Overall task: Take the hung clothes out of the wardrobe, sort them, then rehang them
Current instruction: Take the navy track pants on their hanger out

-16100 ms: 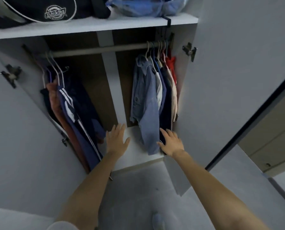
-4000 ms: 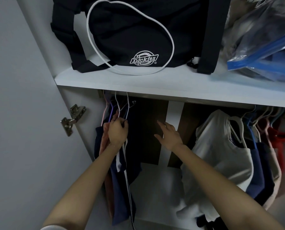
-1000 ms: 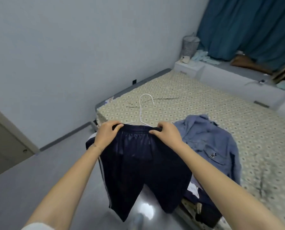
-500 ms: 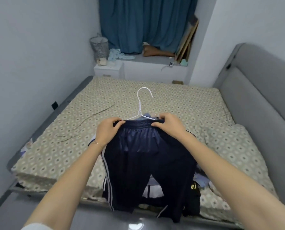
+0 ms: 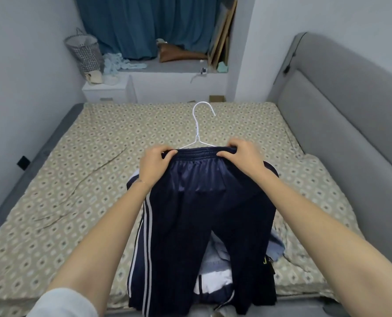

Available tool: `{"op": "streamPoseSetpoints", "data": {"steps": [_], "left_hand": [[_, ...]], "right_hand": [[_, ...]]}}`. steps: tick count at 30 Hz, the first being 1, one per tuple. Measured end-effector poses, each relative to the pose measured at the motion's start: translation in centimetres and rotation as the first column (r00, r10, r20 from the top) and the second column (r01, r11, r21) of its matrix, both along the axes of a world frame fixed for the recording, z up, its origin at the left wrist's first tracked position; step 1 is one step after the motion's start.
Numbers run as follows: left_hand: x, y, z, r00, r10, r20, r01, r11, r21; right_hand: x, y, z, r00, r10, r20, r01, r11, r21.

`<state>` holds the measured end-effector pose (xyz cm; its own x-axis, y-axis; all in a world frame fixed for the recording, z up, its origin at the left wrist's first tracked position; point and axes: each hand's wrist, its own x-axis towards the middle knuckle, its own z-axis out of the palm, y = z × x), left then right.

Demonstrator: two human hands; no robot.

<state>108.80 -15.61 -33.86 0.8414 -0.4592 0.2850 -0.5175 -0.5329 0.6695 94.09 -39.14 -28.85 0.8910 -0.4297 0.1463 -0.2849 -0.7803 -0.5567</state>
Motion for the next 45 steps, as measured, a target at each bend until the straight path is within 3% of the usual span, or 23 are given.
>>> {"op": "streamPoseSetpoints", "data": {"steps": [6,19,28,35,45], "left_hand": [[4.9,-3.9,-4.0,0.993,0.047,-0.106,-0.045,0.999,0.025],[13.4,-9.1,-16.9,0.932,0.156,-0.328,-0.082,0.97,0.23],[16.3,-10.2,-24.9,0.931,0.206,-0.301,-0.091,0.93,0.355],[15.7,-9.2,-25.6,0.987,0.03,-0.156,0.033,0.923,0.384],[10.5,-1.6,-20.3,0.952,0.217,-0.217,-0.068,0.838,0.541]], "right_hand": [[7.0,-3.5,-5.3,0.996,-0.009,-0.085,0.013,0.999,0.049],[18.2,-9.6,-19.7,0.934,0.109,-0.34,-0.057,0.985,0.161],[21.9,-9.5,-27.8,0.886,0.094,-0.454,-0.074,0.995,0.062],[20.7,-7.9,-29.0,0.881,0.05,-0.47,-0.009,0.996,0.088],[21.0,-3.6,-24.2,0.821,0.173,-0.544,-0.254,0.964,-0.076]]}}
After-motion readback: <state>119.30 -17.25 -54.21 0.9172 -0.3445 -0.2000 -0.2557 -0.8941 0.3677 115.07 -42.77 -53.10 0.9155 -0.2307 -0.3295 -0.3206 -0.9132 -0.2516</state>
